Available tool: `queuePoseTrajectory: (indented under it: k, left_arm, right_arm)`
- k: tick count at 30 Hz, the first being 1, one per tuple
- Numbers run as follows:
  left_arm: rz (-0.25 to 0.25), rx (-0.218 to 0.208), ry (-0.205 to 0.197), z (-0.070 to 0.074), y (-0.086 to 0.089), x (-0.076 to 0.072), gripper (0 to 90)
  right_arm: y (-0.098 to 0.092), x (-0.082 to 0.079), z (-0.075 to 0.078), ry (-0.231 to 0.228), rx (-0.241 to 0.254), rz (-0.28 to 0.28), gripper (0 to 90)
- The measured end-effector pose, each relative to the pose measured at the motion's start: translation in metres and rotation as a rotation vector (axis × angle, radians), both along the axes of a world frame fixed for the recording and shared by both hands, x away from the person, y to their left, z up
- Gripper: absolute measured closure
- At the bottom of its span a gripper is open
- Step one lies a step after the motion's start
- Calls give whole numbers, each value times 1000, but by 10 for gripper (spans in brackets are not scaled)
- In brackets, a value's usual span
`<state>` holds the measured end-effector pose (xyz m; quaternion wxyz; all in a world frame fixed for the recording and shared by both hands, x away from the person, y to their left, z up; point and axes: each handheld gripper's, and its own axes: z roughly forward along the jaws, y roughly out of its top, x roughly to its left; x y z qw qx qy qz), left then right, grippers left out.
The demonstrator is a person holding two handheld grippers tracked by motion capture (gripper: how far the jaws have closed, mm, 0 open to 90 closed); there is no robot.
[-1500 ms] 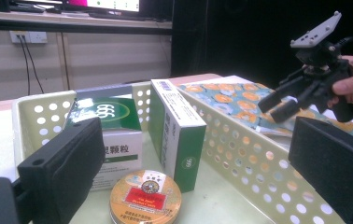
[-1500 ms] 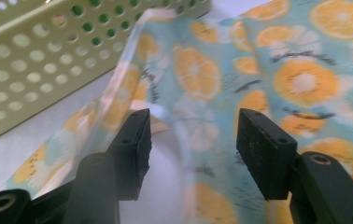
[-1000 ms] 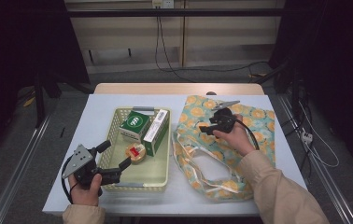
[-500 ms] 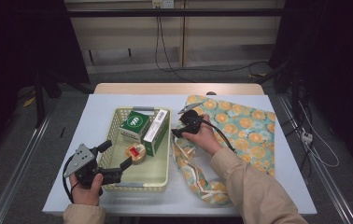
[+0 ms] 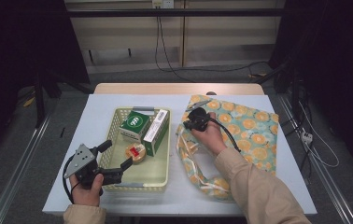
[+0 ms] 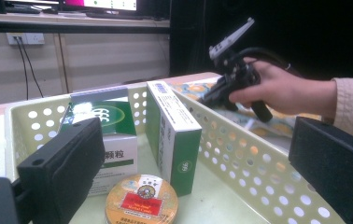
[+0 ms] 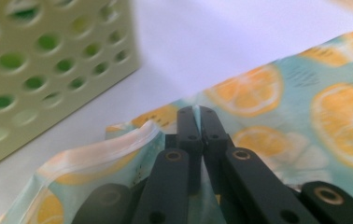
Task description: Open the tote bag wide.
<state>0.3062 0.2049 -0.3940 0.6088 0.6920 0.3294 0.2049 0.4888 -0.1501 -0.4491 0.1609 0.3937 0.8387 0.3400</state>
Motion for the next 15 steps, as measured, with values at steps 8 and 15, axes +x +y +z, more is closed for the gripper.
queuePoseTrajectory:
  k: [8, 15]
  left_arm:
    - [1, 2, 6, -1, 1, 2, 34]
    - [4, -8, -3, 1, 2, 1, 34]
  right_arm:
    - [-29, 31, 20, -74, 102, -108, 890]
    - [-35, 20, 26, -33, 129, -73, 556]
